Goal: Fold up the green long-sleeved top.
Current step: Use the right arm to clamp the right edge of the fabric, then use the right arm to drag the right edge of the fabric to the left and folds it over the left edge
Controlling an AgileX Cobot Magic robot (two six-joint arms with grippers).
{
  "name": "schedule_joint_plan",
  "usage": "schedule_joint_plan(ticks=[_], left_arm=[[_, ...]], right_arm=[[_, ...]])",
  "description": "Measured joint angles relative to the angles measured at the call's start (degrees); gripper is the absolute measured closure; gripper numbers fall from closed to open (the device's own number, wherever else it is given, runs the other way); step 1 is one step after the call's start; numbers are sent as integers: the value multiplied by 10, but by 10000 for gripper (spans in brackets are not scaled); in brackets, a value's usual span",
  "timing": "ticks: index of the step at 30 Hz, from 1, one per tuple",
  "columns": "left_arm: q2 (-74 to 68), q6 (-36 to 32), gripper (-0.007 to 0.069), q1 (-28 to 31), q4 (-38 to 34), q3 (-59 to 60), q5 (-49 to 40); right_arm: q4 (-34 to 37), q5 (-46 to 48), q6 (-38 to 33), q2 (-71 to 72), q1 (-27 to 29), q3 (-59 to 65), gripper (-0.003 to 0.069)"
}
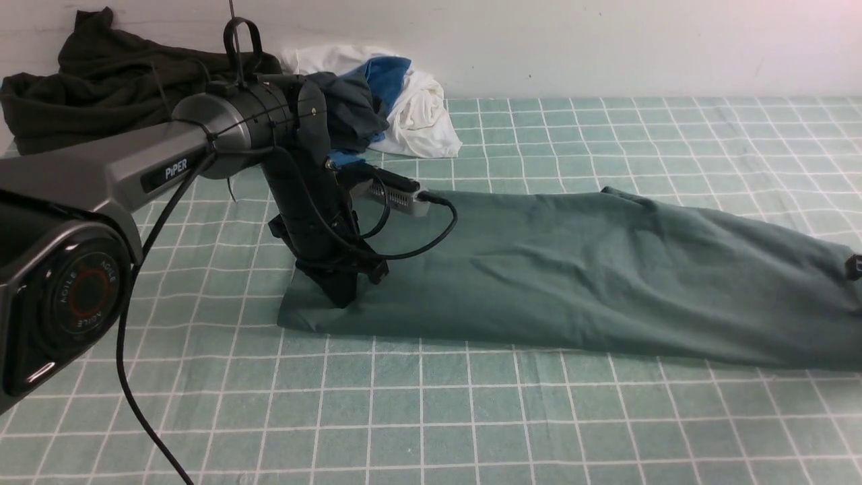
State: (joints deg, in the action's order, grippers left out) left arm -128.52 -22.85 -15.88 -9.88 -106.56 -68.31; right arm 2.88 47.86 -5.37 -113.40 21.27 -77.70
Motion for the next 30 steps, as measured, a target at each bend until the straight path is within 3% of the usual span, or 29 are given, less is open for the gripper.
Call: schedule_joint_plan(ticks=[6,10,13,21,25,30], left_arm=[[90,0,628,36,14,2,-6],[178,0,628,68,16,2,-5],[244,0,628,95,16,2,-7],[309,0,628,135,19,2,-30],[316,0,628,137,20,2,-34],[316,0,628,137,18,2,-36]], right_arm=[[-32,61,0,75,-42,-76,605],[-39,109,0,119,-124,-176,605],[-29,130,-1,117,-236,-277,605],[54,119,-3,0,-433,-426,605],[82,101,-4,-83,-500,-483,605],[95,76,-3,-157,-542,-514,605]])
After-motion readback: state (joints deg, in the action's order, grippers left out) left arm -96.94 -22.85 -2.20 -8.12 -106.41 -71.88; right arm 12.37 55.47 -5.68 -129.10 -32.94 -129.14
